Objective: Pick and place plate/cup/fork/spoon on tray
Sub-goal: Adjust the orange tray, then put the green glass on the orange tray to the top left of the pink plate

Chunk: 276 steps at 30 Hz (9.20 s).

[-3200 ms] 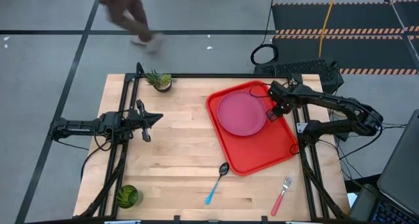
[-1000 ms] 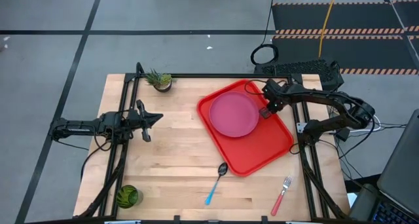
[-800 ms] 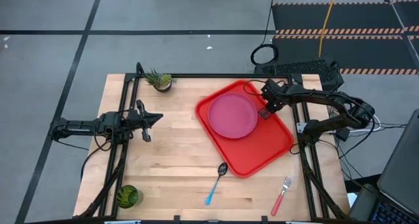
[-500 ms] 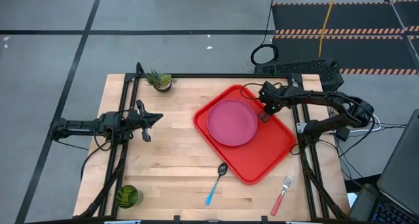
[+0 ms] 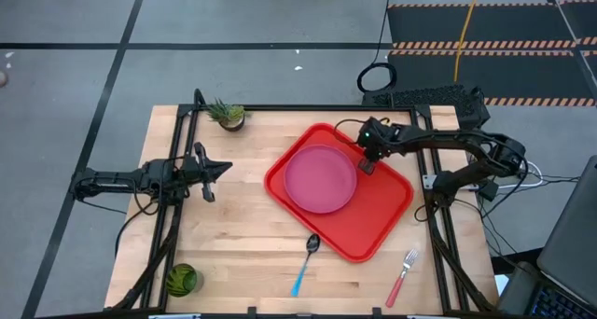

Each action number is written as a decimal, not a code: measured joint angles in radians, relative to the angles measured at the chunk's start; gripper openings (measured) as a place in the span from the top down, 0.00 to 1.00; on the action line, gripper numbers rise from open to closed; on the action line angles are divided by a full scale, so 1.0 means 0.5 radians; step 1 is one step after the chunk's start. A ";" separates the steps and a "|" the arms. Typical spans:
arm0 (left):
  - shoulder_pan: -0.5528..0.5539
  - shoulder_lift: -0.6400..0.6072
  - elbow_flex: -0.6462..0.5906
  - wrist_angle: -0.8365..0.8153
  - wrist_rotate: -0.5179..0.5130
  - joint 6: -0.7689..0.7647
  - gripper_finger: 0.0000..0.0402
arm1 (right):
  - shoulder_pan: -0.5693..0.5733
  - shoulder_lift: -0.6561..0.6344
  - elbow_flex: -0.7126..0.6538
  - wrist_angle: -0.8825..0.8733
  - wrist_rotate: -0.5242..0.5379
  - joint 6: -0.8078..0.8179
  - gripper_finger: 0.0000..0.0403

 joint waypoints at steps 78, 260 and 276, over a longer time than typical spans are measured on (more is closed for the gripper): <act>0.001 0.001 0.001 0.000 0.001 0.000 0.99 | 0.969 -0.550 -0.090 -1.323 -0.337 2.877 0.48; 0.000 0.000 0.001 0.000 0.001 0.000 0.99 | 0.800 -0.838 -0.265 1.484 -0.424 0.354 0.48; 0.000 0.000 0.000 0.000 0.001 0.000 0.99 | 1.061 -0.323 0.082 1.511 -0.686 -0.343 0.48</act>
